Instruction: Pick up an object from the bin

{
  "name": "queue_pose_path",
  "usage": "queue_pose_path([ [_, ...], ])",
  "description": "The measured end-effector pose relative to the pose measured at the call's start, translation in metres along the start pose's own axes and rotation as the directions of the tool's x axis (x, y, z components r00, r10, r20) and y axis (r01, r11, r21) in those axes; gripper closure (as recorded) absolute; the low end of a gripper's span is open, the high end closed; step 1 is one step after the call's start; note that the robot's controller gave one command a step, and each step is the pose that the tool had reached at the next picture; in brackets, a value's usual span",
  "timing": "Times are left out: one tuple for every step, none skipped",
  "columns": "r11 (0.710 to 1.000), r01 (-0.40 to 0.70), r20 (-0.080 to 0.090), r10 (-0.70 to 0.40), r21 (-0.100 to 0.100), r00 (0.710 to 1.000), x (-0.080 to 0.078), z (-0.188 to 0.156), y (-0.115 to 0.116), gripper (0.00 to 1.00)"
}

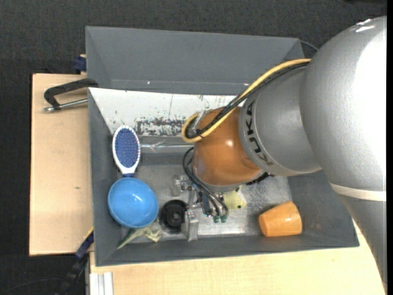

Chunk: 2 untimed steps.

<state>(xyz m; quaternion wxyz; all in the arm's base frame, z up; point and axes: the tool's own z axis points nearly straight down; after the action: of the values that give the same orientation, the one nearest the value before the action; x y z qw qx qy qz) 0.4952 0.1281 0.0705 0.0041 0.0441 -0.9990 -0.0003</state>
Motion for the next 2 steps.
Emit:
queue_pose_path([
  [0.998, -0.061, 0.007, 0.061, 0.0, 0.998, 0.001, -0.0007, 0.0196, 0.0],
  [0.998, -0.061, 0.002, 0.061, 0.001, 0.998, 0.0015, -0.0023, 0.019, 1.0],
])
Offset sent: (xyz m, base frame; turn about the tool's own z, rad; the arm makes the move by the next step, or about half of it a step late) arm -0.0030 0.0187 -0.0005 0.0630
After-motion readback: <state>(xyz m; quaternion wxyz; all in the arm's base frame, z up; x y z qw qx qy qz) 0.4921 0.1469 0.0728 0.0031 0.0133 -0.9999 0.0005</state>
